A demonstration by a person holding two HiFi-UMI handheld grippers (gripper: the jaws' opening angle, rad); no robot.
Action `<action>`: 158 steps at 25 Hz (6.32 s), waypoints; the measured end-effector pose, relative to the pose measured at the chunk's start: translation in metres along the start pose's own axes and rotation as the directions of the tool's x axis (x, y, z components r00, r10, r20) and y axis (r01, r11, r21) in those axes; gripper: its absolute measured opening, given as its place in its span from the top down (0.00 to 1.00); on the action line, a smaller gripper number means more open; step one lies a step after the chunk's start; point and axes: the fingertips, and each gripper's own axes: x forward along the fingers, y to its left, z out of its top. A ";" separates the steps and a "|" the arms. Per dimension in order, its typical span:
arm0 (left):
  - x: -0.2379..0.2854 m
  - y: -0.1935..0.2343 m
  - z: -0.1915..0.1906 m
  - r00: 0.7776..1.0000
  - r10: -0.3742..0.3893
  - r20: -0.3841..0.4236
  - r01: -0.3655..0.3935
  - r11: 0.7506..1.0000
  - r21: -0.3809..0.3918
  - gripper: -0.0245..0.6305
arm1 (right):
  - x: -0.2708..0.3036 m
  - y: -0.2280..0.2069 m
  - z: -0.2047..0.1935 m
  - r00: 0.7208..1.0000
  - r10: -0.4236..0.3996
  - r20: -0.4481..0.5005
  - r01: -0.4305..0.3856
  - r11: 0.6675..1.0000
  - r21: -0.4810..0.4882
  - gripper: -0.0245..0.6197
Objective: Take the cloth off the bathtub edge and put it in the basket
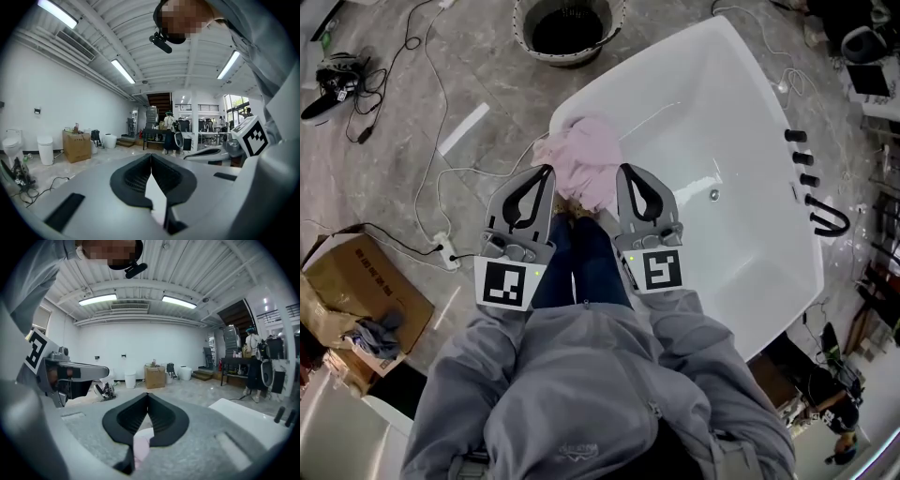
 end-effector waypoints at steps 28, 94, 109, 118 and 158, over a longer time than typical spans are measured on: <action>0.046 0.000 -0.166 0.977 -0.058 -0.203 0.040 0.995 -0.094 0.95 | 0.025 -0.007 -0.178 0.973 0.000 -0.230 0.019 0.997 0.079 0.96; 0.051 -0.069 -0.285 0.562 -0.506 -0.654 0.314 0.862 -0.397 0.82 | 0.017 0.041 -0.255 0.708 0.223 -0.670 -0.244 0.968 0.064 0.83; 0.035 -0.050 -0.122 0.733 -0.415 -0.538 0.362 0.909 -0.208 0.83 | 0.004 0.044 -0.091 0.839 0.181 -0.513 -0.257 0.963 -0.081 0.83; 0.015 -0.032 -0.017 0.830 -0.323 -0.454 0.314 0.944 -0.098 0.83 | -0.004 0.055 0.011 0.888 0.194 -0.417 -0.283 0.945 -0.162 0.83; -0.069 0.147 0.130 0.965 0.141 -0.219 -0.120 0.987 0.108 0.83 | 0.105 0.181 0.185 0.867 0.453 -0.208 -0.498 0.758 -0.422 0.83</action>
